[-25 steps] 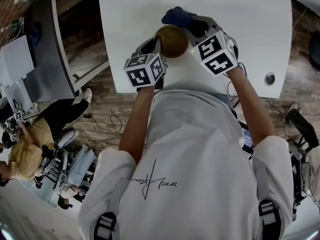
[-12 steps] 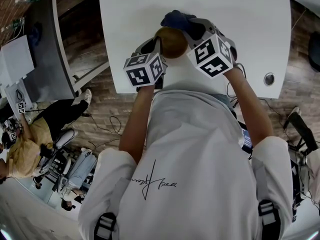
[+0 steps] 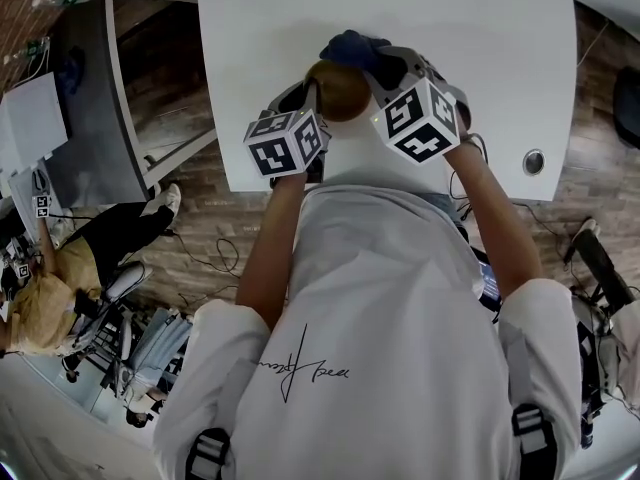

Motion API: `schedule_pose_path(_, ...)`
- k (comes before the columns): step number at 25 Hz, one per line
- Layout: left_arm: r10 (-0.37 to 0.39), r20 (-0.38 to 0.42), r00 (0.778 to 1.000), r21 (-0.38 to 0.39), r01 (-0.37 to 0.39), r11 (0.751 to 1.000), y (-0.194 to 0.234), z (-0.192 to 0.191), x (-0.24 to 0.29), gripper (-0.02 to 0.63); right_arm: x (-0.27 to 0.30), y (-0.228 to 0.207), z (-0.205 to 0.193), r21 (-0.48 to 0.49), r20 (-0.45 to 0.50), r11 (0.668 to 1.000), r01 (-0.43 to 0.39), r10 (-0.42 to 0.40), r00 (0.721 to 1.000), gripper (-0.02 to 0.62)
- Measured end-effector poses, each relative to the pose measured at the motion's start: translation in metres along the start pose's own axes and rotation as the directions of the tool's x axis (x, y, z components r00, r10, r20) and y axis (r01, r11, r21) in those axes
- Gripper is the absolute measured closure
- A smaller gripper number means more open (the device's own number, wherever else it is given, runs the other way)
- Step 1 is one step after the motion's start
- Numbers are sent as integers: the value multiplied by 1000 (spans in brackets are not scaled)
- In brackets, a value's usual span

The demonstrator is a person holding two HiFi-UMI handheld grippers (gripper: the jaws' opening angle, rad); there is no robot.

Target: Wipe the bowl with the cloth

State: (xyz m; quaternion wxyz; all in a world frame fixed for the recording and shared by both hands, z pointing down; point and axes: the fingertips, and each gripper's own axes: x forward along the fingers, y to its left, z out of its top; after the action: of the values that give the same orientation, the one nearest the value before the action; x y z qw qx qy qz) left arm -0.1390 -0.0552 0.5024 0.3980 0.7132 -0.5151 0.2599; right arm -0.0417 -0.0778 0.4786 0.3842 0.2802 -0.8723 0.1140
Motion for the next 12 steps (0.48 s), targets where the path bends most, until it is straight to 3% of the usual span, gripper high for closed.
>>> schedule_pose_path(12,1,7,1000,-16,-1,1000,0,-3,-1,598,-7,6,-14,14,-15,1000,4,-4,1000,540)
